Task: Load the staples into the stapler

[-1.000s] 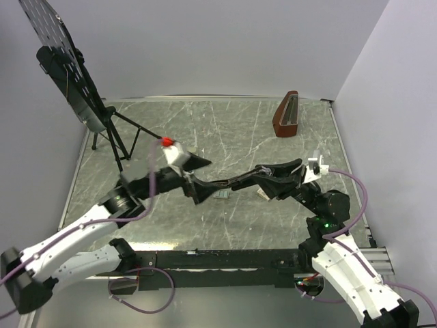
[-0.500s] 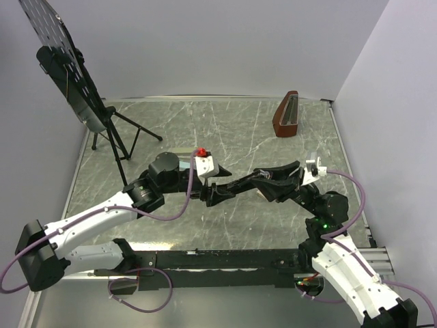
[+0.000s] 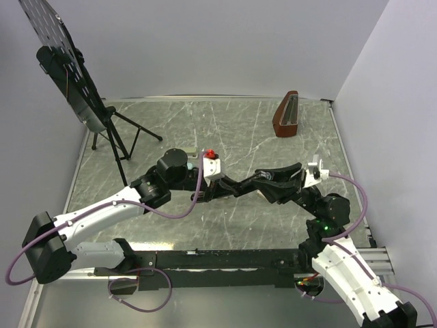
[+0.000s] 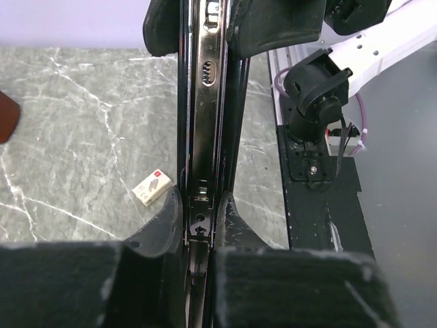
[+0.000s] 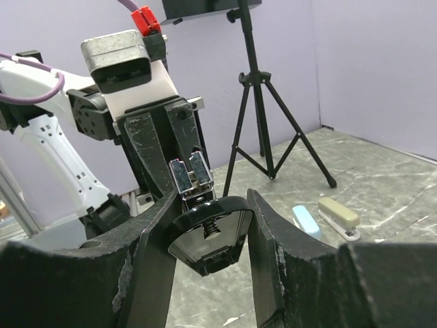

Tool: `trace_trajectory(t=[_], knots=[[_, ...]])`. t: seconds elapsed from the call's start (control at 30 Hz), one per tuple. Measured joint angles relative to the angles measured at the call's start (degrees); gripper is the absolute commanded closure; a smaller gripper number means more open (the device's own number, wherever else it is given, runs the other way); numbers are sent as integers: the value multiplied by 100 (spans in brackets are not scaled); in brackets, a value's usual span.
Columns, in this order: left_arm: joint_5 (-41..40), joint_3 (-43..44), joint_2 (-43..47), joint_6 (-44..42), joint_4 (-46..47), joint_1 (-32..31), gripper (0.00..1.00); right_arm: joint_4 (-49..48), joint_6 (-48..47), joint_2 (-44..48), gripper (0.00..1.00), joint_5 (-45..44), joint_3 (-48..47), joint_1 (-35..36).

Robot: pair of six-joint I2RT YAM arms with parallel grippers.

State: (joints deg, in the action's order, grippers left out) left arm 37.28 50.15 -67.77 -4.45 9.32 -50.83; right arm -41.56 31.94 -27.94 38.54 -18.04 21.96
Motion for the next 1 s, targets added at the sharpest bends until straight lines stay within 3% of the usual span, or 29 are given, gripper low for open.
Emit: trace_trajectory(t=[0.2,0.33,0.37,0.57,0.73,1.0], knots=[[-46,24,0,-76,-258,-7,99,31,4,101,97,-15,170,0],[-225,96,2,-229,-743,-57,99,387,-74,186,55,57,245,2],[-286,179,2,-317,-999,-68,99,529,-101,203,40,79,247,2],[-925,645,-96,-846,-2385,-46,99,1661,-492,651,6,-9,269,2],[-1558,732,-374,-1333,-3432,-26,99,3145,-1038,1255,0,-649,149,2],[-2728,728,-1290,-1888,-4625,-498,99,4172,-1432,1392,0,-1309,-70,2]])
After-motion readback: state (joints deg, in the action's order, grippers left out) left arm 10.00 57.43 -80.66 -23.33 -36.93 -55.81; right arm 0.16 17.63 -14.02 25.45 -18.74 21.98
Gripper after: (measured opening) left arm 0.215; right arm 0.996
